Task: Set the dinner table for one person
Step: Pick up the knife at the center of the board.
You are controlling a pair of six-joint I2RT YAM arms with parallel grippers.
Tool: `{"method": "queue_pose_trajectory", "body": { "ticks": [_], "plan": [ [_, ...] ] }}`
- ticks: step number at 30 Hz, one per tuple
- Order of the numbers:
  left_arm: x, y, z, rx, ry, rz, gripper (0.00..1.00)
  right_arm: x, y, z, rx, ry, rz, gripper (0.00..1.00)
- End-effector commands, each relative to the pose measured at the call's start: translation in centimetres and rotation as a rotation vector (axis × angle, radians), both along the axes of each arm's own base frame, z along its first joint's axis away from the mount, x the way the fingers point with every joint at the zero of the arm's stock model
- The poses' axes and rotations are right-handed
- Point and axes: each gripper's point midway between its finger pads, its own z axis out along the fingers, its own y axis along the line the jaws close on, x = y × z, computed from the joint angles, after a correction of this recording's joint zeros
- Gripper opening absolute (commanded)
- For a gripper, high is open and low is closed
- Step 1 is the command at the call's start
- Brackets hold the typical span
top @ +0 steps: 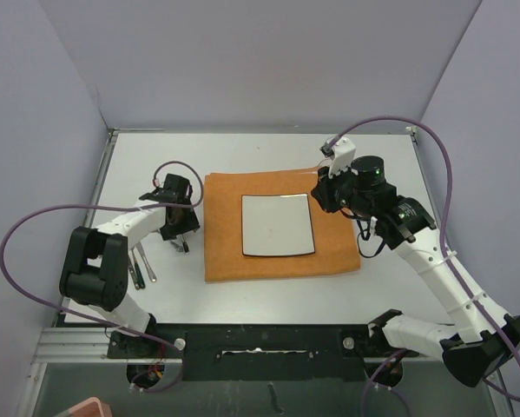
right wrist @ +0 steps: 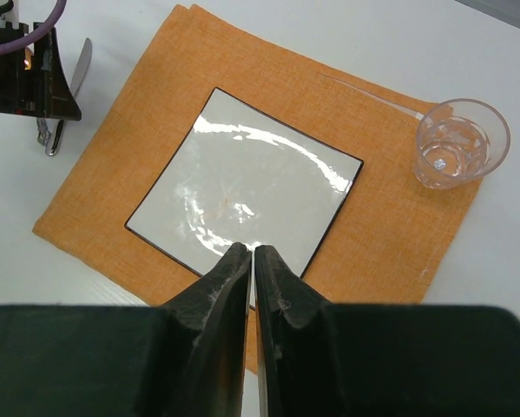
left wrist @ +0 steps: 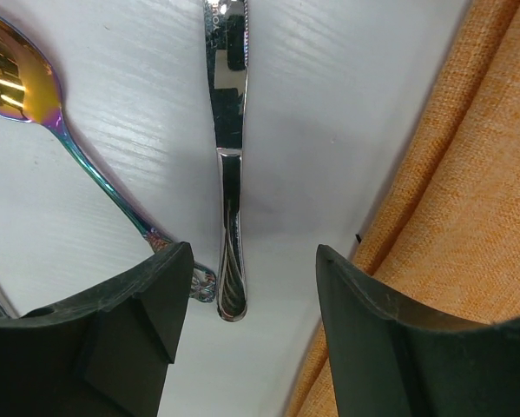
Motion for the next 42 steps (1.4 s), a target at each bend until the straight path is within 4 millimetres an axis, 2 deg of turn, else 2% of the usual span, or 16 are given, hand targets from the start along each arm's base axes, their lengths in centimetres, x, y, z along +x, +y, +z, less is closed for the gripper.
{"method": "queue_pose_trajectory", "body": {
  "ticks": [1,10,13,21,22,23,27,30,33,42],
  "plan": [
    [1.5,-0.5,-0.3,-0.03,-0.03,0.02,0.57,0.9,0.4,1.5,0.032,-0.045,-0.004,0.09],
    [2.1,-1.0,-2.4,-0.037,0.011,0.015,0.56,1.1,0.5,2.1,0.037,-0.055,-0.006,0.09],
    [2.3,-1.0,-2.8,-0.033,0.017,0.015,0.52,1.1,0.4,2.2,0.035,-0.06,-0.01,0.08],
    [2.5,-1.1,-3.3,-0.031,0.023,0.012,0.16,1.2,-0.1,2.3,0.022,-0.068,-0.025,0.08],
    [2.5,-1.1,-3.3,-0.031,0.022,0.009,0.05,1.3,-0.2,2.3,0.021,-0.069,-0.028,0.08],
    [2.4,-1.0,-3.3,-0.028,0.023,0.006,0.0,1.2,-0.2,2.3,0.021,-0.07,-0.028,0.08],
    [2.4,-0.9,-3.0,-0.025,0.012,0.009,0.0,1.3,-0.3,2.1,0.02,-0.068,-0.034,0.07],
    [2.7,-0.6,-1.8,-0.012,-0.024,0.013,0.0,1.4,-0.4,1.8,0.021,-0.063,-0.039,0.07],
    [3.5,-0.4,0.3,-0.001,-0.073,0.005,0.0,1.4,-0.4,1.8,0.021,-0.062,-0.041,0.07],
    [5.5,-0.5,9.0,0.015,-0.27,-0.026,0.0,1.5,-0.4,1.0,0.028,-0.046,-0.049,0.06]
  ]
}}
